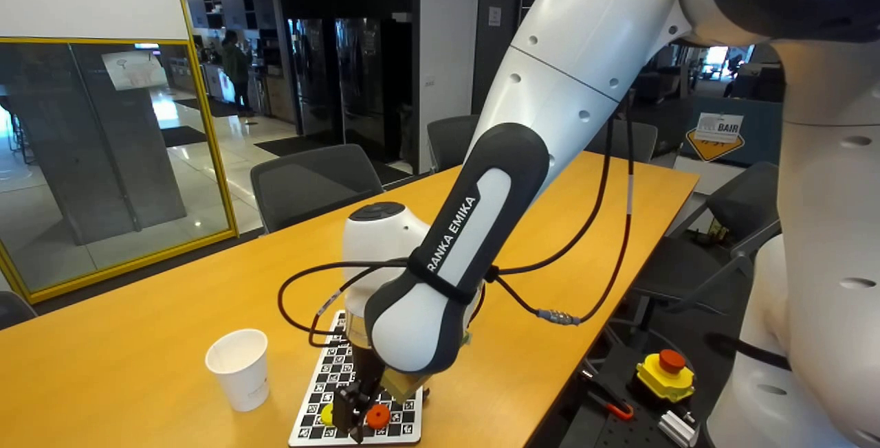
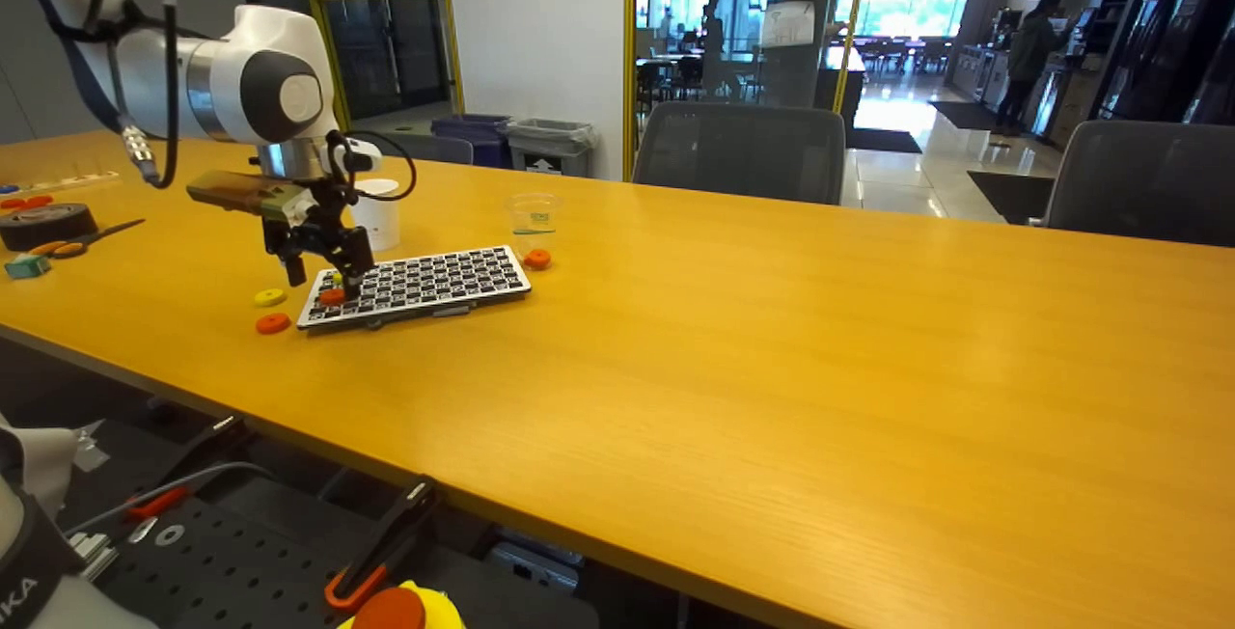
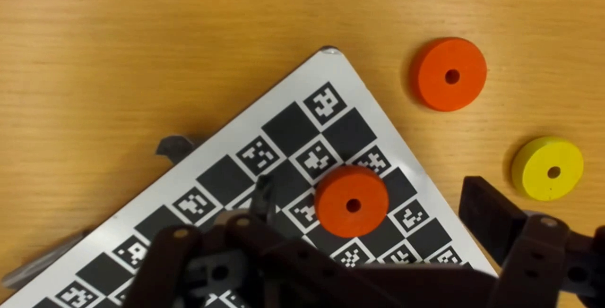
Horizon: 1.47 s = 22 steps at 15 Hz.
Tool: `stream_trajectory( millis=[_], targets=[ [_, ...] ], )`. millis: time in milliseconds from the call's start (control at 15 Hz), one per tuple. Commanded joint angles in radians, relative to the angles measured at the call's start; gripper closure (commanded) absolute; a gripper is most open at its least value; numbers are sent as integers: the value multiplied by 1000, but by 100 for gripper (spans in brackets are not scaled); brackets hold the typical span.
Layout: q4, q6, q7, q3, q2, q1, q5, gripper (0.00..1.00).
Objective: Put the orange rings on the clear cup and put the yellow rings in the white cup
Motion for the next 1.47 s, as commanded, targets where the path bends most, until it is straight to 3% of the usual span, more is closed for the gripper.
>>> stream_trajectory(
  millis=[0,1067,1133,1200,1267,1400],
  targets=[
    [-38,71,17,-12,-19,19,6,0],
    [7,44,180,-130,6,128,-179,0],
    [10,42,180,-132,11,130,-181,25],
    [12,41,181,-134,15,130,-182,1],
    [13,42,180,-137,17,131,-183,28],
    [18,43,181,-144,24,135,-189,39]
  ],
)
